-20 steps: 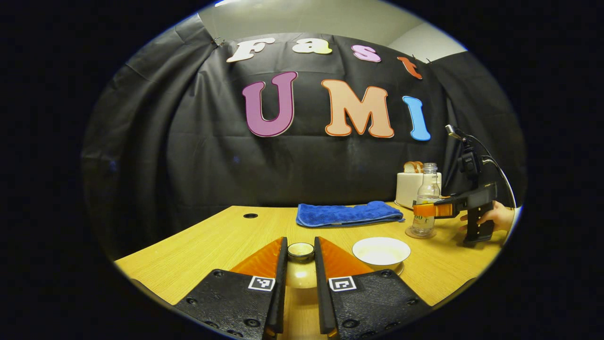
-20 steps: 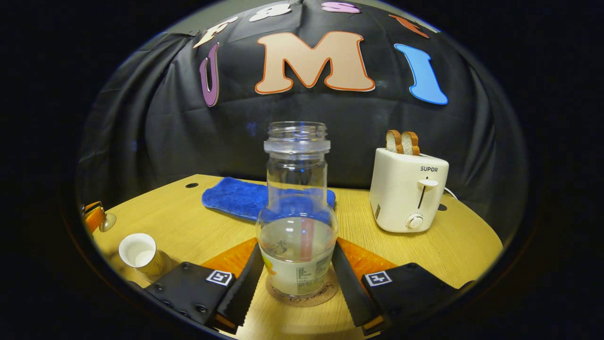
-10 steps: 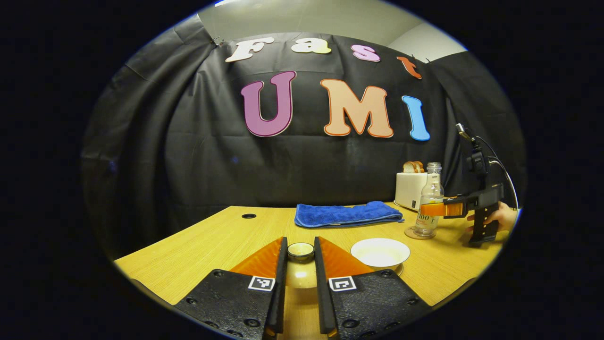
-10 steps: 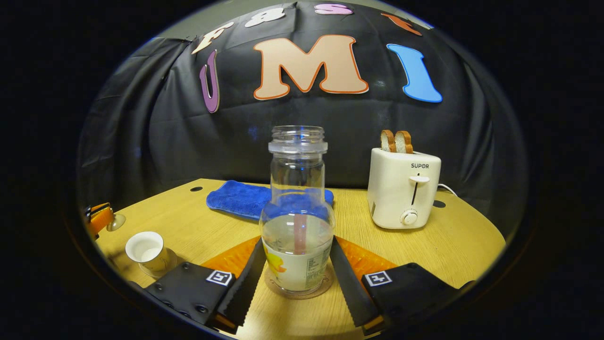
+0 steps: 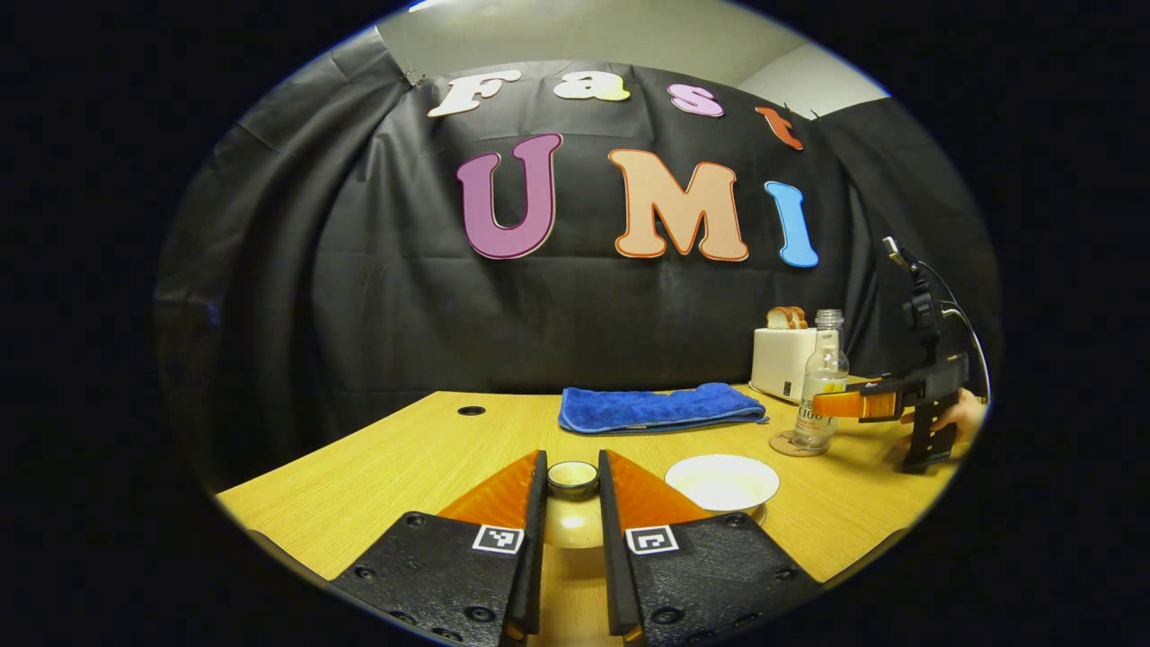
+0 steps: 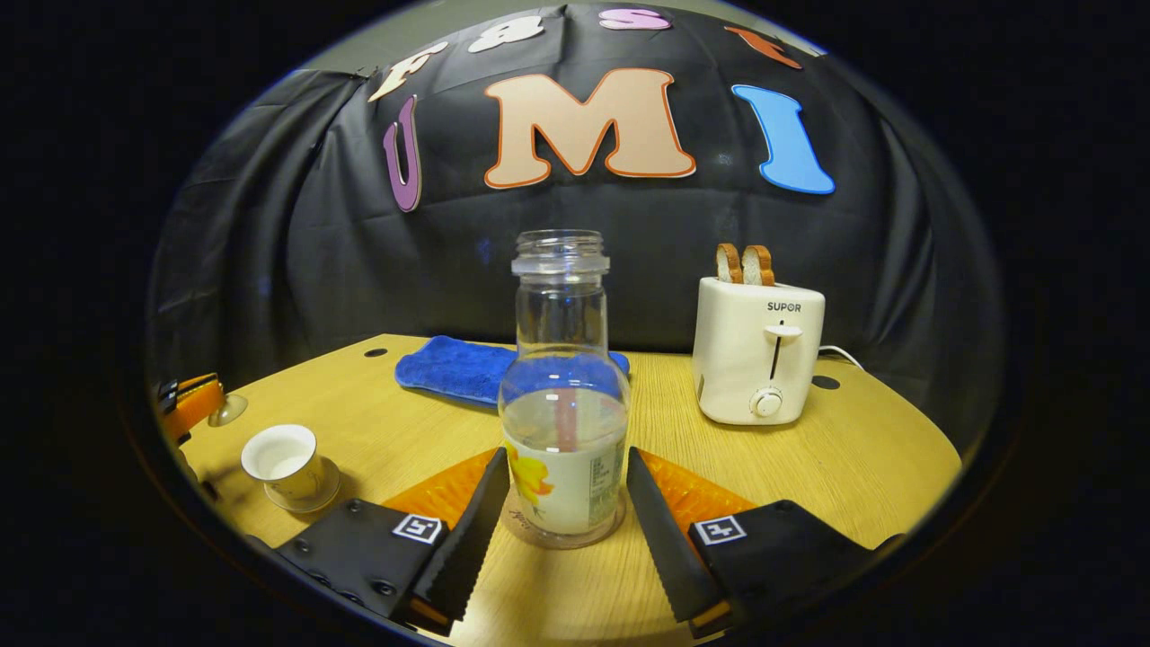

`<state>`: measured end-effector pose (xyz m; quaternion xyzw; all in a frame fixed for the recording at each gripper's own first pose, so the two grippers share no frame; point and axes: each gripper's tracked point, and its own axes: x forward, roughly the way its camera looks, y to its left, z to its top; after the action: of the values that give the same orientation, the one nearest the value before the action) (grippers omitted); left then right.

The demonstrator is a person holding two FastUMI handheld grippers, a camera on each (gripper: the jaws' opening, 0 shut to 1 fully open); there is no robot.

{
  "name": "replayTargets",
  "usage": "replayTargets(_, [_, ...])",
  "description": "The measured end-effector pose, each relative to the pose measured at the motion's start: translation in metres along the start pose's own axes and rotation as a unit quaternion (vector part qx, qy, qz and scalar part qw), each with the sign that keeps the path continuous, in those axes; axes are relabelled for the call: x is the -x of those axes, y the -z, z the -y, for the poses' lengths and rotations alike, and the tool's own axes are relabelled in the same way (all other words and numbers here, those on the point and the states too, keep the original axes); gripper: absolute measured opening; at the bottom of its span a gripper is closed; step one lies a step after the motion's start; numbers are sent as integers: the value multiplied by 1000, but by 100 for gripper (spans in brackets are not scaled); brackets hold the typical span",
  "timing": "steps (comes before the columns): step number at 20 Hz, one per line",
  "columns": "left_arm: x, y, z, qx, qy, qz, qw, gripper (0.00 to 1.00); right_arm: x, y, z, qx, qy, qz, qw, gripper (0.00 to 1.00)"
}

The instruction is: Open the teacup lid with one hand, grasp the water bottle and pour water into the teacup with the other hand; after pouring, place the water bottle on the coaster and then close the teacup lid.

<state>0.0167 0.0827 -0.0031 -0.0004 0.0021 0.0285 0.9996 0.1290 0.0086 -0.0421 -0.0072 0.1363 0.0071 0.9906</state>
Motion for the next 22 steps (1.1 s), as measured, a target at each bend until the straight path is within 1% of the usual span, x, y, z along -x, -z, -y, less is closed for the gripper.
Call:
replayTargets(3, [-4, 1, 5, 0, 9, 0, 1000, 27, 10, 1, -1, -7, -4, 4, 1000, 86])
replayTargets(4, [-6, 1, 8, 0, 13, 0, 1000, 27, 13, 1, 0, -7, -4, 7, 1000, 90])
replayTargets(7, [-13, 1, 19, 0, 30, -1, 1000, 27, 23, 1, 5, 0, 0, 15, 1000, 82])
replayTargets(8, [-15, 1, 23, 0, 38, -1, 999, 27, 26, 2, 5, -1, 0, 18, 1000, 86])
replayTargets(9, [-18, 1, 28, 0, 45, -1, 999, 27, 29, 3, 7, -1, 1, 18, 1000, 81])
replayTargets(10, [-21, 2, 32, 0, 53, -1, 999, 27, 32, 5, 7, -2, 2, 18, 1000, 81])
replayTargets(11, [-23, 1, 36, 0, 60, -1, 998, 27, 35, 6, 8, -2, 2, 18, 1000, 86])
replayTargets(12, [-25, 0, 40, 1, 67, -1, 998, 27, 37, 6, 10, -2, 4, 21, 1000, 81])
replayTargets(14, [-28, 1, 47, 1, 80, -1, 997, 27, 42, 5, 14, 0, 9, 27, 1000, 86])
replayTargets(18, [-31, 1, 60, 0, 107, 0, 994, 27, 51, 8, 19, -3, 14, 32, 999, 86])
replayTargets(21, [-31, 0, 71, -1, 134, 1, 991, 27, 57, 7, 24, -2, 17, 35, 999, 86])
replayTargets(22, [-31, 0, 76, -2, 145, 1, 989, 27, 58, 8, 24, -5, 16, 36, 999, 81])
